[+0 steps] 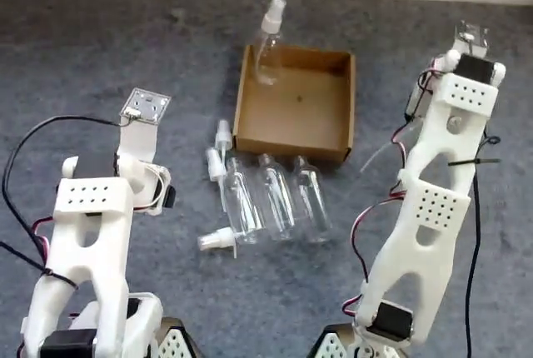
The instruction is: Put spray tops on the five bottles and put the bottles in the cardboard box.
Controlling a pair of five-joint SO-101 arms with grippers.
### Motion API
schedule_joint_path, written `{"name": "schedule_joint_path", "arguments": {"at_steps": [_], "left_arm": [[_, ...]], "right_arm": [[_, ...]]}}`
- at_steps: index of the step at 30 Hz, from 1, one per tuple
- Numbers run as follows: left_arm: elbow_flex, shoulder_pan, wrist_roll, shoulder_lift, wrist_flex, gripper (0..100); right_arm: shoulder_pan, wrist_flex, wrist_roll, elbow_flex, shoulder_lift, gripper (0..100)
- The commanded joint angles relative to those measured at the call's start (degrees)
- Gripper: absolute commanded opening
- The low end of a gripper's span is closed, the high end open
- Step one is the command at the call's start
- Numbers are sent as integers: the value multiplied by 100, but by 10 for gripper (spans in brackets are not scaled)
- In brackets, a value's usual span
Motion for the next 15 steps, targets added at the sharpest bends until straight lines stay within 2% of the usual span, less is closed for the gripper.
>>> {"name": "schedule_joint_path", "arguments": {"at_steps": [1, 6, 8, 12, 15], "left_arm": [[-40, -409, 44, -171, -334, 184], [-409, -1297, -9, -154, -378, 188], [-585, -1648, -343, -154, -378, 189], [-1059, -2413, -615, -154, -369, 189], [-1244, -2923, -905, -154, -369, 189]], "right_arm": [[-347, 136, 308, 1024, -1543, 4], [-1235, 127, 580, 3064, -3582, 4], [-1789, 127, 580, 3697, -4365, 4], [-3433, 101, 545, 4444, -5402, 4], [-4743, 31, 413, 4523, -5385, 4]]}}
